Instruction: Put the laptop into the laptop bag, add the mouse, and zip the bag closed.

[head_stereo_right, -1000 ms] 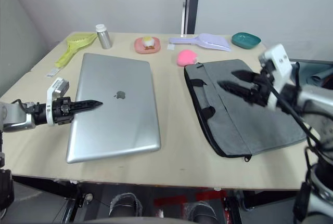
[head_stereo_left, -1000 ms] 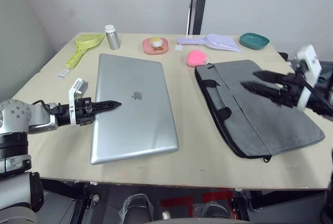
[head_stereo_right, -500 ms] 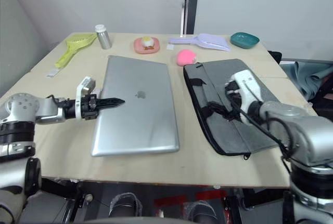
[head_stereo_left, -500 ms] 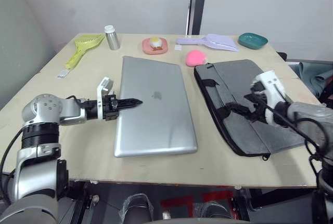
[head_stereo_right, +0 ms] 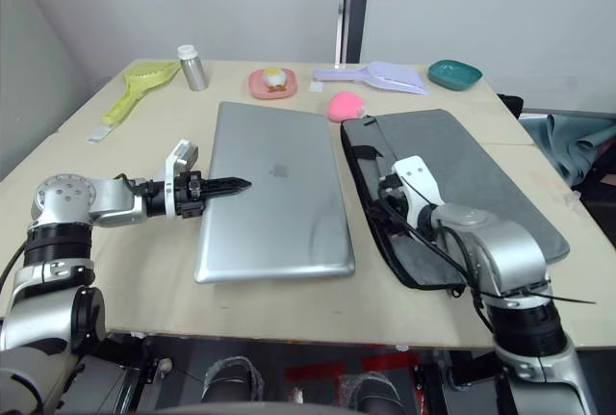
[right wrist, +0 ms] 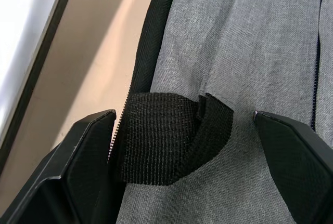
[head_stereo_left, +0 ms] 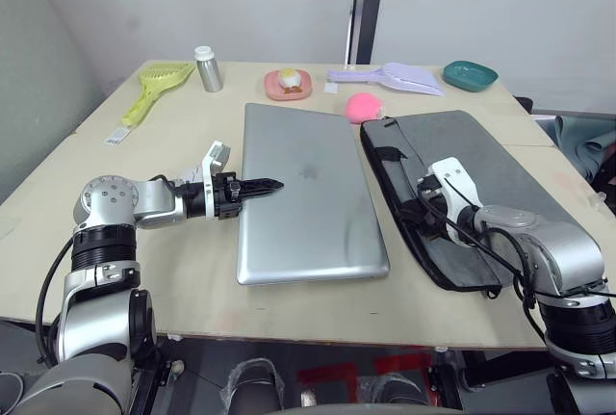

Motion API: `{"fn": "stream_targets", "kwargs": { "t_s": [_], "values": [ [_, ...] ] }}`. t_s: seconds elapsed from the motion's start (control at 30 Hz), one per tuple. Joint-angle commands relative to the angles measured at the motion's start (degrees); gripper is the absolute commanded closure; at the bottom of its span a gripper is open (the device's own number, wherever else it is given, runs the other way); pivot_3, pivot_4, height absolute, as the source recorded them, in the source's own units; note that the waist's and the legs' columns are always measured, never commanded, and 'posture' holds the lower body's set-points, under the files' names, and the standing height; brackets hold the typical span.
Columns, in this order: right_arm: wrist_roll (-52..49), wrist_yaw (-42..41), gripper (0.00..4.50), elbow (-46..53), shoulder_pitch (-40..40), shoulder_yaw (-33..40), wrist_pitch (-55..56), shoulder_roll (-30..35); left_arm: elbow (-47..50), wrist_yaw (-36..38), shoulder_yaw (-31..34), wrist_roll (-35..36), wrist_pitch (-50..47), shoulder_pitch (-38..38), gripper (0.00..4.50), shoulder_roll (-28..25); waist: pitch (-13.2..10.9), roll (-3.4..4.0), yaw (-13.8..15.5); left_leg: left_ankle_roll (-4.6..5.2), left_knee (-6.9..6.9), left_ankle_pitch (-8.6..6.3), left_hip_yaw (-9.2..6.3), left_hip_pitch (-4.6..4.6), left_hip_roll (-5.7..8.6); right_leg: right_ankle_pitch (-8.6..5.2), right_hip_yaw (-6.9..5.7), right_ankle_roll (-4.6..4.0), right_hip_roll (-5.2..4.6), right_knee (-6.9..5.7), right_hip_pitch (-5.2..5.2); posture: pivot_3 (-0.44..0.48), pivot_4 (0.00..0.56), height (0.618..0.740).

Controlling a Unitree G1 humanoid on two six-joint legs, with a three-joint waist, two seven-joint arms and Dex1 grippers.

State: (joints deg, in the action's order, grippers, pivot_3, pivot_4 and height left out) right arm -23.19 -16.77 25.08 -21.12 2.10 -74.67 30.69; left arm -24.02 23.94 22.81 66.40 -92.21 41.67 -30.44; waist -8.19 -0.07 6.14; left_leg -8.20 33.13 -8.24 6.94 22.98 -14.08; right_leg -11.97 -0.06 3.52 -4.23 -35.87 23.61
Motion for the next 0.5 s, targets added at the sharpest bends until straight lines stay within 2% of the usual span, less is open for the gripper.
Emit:
{"fn": "stream_targets", "kwargs": {
  "t_s": [0.03, 0.2, 0.4, 0.43, 0.5],
  "values": [
    [2.59, 0.41, 0.58, -3.05, 2.36, -2.71, 2.41, 0.87, 0.9, 0.42, 3.95, 3.75, -0.29, 2.76, 4.04, 0.73, 0.0, 0.0, 0.0, 0.0, 0.02, 0.0, -0.01, -0.04, 0.0, 0.0, -0.01, -0.01, 0.0, 0.0, -0.05, 0.0, 0.15, 0.74],
    [2.11, -1.77, 2.2, -3.48, 4.29, -0.63, 4.97, 1.17, 1.89, -1.51, 3.96, 5.79, -0.29, 2.44, 4.04, 1.95, 0.02, -0.03, 0.15, 0.0, 0.14, 0.0, -0.03, -0.11, 0.0, -0.06, 0.02, -0.11, -0.03, 0.0, -0.2, 0.0, 0.15, 0.74],
    [-2.51, -2.64, 4.21, -0.74, 2.15, 6.82, 1.45, -2.06, 2.42, -4.73, 3.82, 7.35, -0.29, 2.56, 4.04, 4.33, 0.02, -0.04, 0.09, 0.04, 0.31, 0.01, -0.05, -0.13, 0.02, -0.13, 0.05, -0.26, -0.05, -0.05, -0.28, 0.0, 0.15, 0.74],
    [-3.07, -2.78, 4.48, -0.25, 1.62, 7.75, 0.82, -2.19, 2.36, -5.13, 3.76, 7.68, -0.29, 2.63, 4.04, 4.63, 0.02, -0.04, 0.05, 0.04, 0.31, 0.02, -0.05, -0.13, 0.03, -0.18, 0.05, -0.35, -0.06, -0.07, -0.28, 0.0, 0.15, 0.74],
    [-3.97, -3.07, 4.48, 0.85, 0.8, 8.97, -0.18, -2.14, 2.19, -5.93, 3.79, 8.07, -0.29, 2.82, 4.04, 5.16, 0.02, -0.03, 0.01, 0.05, 0.32, 0.02, -0.06, -0.13, 0.03, -0.19, 0.04, -0.36, -0.05, -0.09, -0.27, 0.0, 0.15, 0.74]
  ]
}}
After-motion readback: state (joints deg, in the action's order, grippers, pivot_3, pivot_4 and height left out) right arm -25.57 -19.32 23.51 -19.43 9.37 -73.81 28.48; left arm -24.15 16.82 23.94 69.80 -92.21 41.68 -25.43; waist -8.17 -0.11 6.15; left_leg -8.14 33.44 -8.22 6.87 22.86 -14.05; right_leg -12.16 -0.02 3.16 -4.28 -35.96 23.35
